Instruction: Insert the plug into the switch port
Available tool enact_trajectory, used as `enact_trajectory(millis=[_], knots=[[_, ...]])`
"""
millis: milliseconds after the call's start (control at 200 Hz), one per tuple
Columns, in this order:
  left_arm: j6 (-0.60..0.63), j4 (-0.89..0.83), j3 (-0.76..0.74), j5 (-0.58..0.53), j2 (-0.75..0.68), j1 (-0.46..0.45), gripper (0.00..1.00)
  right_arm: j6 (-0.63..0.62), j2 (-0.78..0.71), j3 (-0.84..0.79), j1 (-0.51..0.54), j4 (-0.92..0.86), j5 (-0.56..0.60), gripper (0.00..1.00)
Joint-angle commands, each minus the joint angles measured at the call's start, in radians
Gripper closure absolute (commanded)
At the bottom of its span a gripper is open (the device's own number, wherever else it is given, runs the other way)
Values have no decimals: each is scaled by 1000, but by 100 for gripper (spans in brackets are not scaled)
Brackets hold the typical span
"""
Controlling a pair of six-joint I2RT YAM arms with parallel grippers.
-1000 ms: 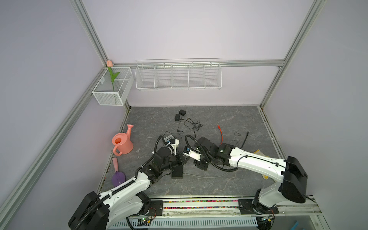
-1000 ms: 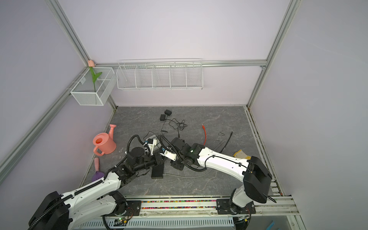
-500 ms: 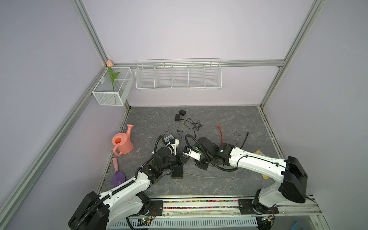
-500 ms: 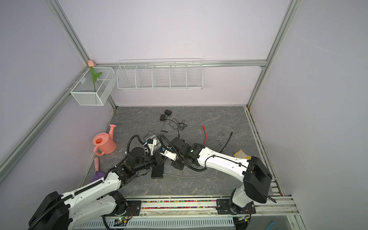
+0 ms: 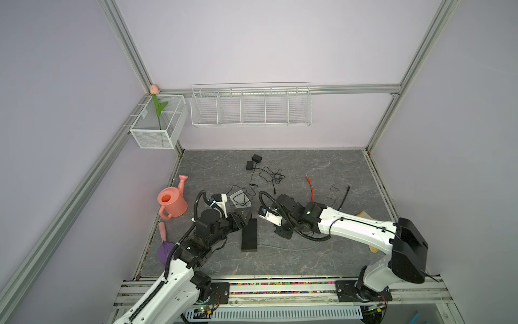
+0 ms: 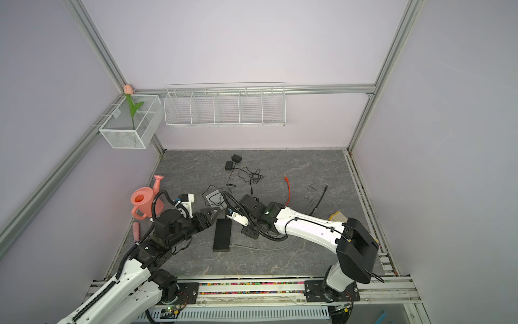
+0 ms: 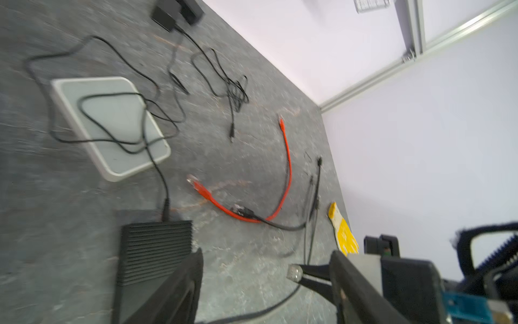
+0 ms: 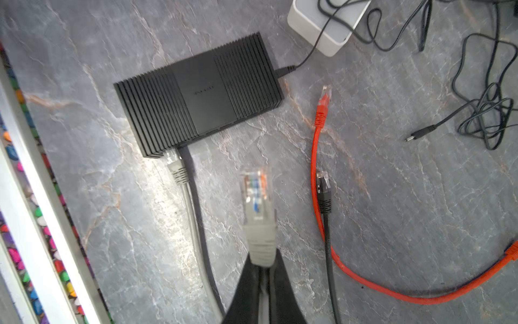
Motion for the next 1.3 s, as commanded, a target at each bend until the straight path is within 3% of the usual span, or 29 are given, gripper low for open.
enact_trajectory(millis=[0,360,835,1060,1295], knots=[[22,-70,-62,22,47,43,31,-19,80,25,2,-65,58,93],[69,75,-100,-7,277,56,35,-19,245,83,49,-98,55,93],[77,318,-10,240,687,23,49,1,255,61,61,-77,66,94],[86,309,49,222,751,-32,50,19,235,24,62,-80,71,93],[99,257,14,169,682,-33,51,37,225,4,67,-84,45,93]])
